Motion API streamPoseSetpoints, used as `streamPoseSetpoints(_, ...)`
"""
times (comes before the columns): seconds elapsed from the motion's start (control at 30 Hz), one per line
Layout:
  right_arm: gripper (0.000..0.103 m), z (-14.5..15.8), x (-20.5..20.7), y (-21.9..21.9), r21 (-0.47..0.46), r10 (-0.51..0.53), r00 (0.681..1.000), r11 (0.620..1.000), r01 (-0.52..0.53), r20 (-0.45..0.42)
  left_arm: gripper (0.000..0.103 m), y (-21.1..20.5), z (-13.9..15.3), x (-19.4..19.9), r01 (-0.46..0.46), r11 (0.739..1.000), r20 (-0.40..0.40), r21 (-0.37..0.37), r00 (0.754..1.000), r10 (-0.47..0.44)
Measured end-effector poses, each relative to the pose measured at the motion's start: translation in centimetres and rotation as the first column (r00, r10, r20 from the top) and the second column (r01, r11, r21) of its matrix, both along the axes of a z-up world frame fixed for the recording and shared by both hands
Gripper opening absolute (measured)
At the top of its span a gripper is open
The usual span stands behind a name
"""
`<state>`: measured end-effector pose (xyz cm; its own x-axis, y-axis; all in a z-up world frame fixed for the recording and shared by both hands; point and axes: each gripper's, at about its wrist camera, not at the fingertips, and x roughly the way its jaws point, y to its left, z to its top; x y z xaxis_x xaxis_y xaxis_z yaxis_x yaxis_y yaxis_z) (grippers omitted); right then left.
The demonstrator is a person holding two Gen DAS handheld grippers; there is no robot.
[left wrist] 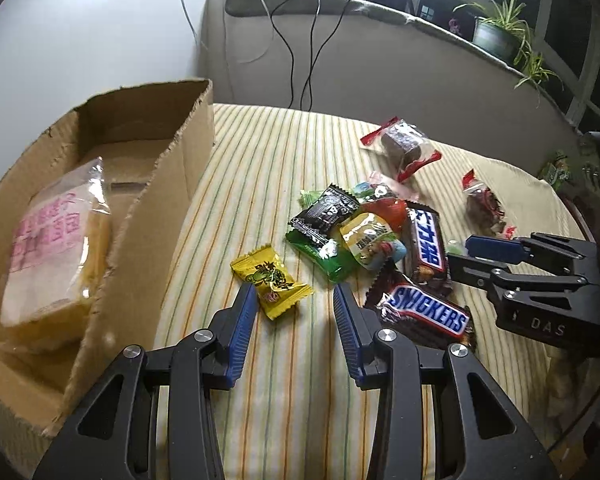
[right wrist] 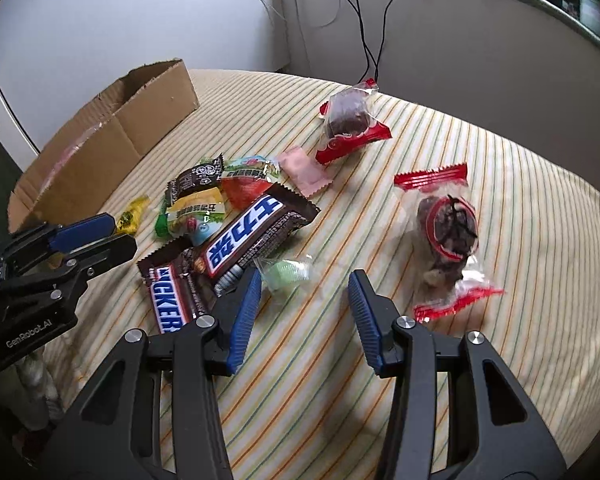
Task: Organize snacks
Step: 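Move both grippers back over the candy pile, then grasp the yellow candy packet with the left gripper while the right grasps the small green candy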
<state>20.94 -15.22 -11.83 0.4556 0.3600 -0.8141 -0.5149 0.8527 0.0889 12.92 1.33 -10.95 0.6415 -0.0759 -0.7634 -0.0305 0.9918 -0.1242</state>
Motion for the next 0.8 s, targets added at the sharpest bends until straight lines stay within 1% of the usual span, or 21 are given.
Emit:
streamPoseSetpoints(0.07,0.048,-0.1,0.1,0.3,-0.008,0.009,1.000,1.000,-0.009,0.008,0.038,0.0,-0.2,0.3,0.000,1.000,-0.001,-0.005,1.000,0.000)
streamPoseSetpoints(0.23,0.037,-0.1,0.3,0.2,-0.020,0.017,1.000,1.000,-0.017,0.018,0.029,0.2,-0.4,0.7,0.013,1.000,-0.004,-0.023,1.000,-0.013)
streamPoseSetpoints(0.33,0.032,-0.2,0.5,0.0,-0.028,0.018,1.000,0.999,-0.018,0.022,0.028,0.1,-0.3,0.9,0.016,1.000,-0.001,-0.023,1.000,-0.016)
streamPoseSetpoints(0.4,0.031,-0.1,0.5,-0.1,-0.026,0.022,1.000,0.999,-0.021,0.020,0.031,0.0,-0.2,1.2,0.007,1.000,-0.005,-0.020,1.000,-0.007)
streamPoseSetpoints(0.43,0.031,-0.1,0.5,-0.2,-0.023,0.022,1.000,0.999,-0.021,0.018,0.034,0.1,-0.2,1.4,-0.001,1.000,-0.009,-0.027,1.000,0.001)
streamPoseSetpoints(0.47,0.031,-0.1,0.5,-0.3,-0.021,0.021,1.000,1.000,-0.020,0.017,0.042,0.0,-0.2,1.6,-0.005,1.000,-0.012,-0.030,1.000,0.005)
streamPoseSetpoints(0.5,0.031,-0.1,0.4,-0.3,-0.021,0.019,1.000,1.000,-0.018,0.017,0.044,0.0,-0.1,1.8,-0.010,1.000,-0.010,-0.028,1.000,0.009)
streamPoseSetpoints(0.63,0.031,-0.1,0.4,-0.4,-0.023,0.015,1.000,1.000,-0.015,0.020,0.043,-0.5,-0.3,2.7,-0.006,1.000,-0.014,-0.001,1.000,0.006)
streamPoseSetpoints(0.67,0.031,-0.1,0.4,-0.4,-0.021,0.015,1.000,1.000,-0.015,0.019,0.041,-0.4,-0.4,2.9,-0.006,1.000,-0.015,-0.003,1.000,0.006)
streamPoseSetpoints(0.7,0.031,-0.1,0.4,-0.4,-0.019,0.017,1.000,1.000,-0.016,0.020,0.035,-0.3,-0.5,2.9,-0.007,1.000,-0.012,-0.011,1.000,0.007)
streamPoseSetpoints(0.8,0.031,-0.1,0.5,-0.4,-0.011,0.019,1.000,1.000,-0.019,0.017,0.029,-0.3,-0.4,2.8,-0.005,1.000,-0.006,-0.014,1.000,0.005)
